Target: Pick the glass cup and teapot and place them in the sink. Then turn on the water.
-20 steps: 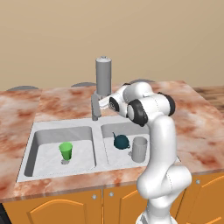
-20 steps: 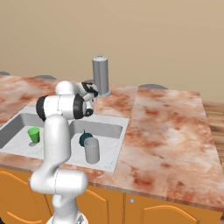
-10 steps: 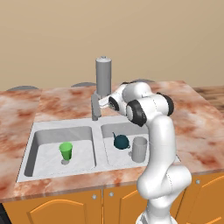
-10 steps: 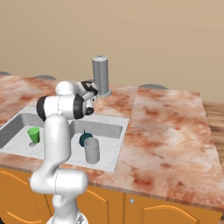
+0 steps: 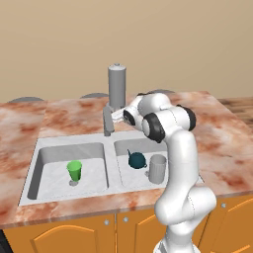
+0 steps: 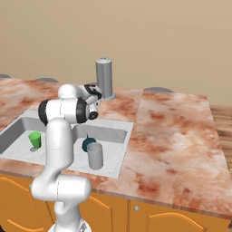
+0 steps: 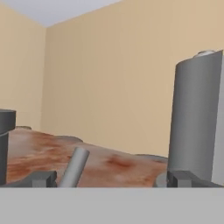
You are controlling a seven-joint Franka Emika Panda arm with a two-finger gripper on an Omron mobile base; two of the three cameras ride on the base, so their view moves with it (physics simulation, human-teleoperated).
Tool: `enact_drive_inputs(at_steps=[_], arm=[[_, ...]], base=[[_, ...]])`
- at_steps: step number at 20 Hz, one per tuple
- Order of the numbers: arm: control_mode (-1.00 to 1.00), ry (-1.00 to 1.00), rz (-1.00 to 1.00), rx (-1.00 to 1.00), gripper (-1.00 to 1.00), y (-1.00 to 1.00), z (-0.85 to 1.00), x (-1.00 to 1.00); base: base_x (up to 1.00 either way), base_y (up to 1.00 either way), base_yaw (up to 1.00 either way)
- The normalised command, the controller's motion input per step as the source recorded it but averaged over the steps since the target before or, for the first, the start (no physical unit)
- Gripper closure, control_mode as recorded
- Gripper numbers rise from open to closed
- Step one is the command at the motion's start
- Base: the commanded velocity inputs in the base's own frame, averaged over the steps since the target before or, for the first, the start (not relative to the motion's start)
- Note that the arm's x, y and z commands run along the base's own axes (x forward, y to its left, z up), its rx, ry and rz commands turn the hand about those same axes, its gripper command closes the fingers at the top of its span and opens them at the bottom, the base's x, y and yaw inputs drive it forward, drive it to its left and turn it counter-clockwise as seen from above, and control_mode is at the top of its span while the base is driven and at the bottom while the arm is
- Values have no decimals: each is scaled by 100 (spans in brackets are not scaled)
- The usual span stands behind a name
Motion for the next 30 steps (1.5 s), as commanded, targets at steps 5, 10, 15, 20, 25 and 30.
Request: enact_drive_inputs(at_steps=[5, 10, 15, 20, 25, 30], arm=[[-100, 0, -13, 0, -100, -10, -11, 9], [-100, 1, -17, 0, -100, -12, -9, 1], [-100, 5, -16, 0, -100, -22, -7, 1], [-100, 9, -14, 1, -100, -37, -4, 6], [-100, 7, -11, 3, -100, -42, -4, 6], [-100, 5, -11, 4, -100, -41, -14, 3]], base=[[0, 0, 0], [0, 0, 0], [0, 0, 0], [0, 0, 0], [0, 0, 0], [0, 0, 0]])
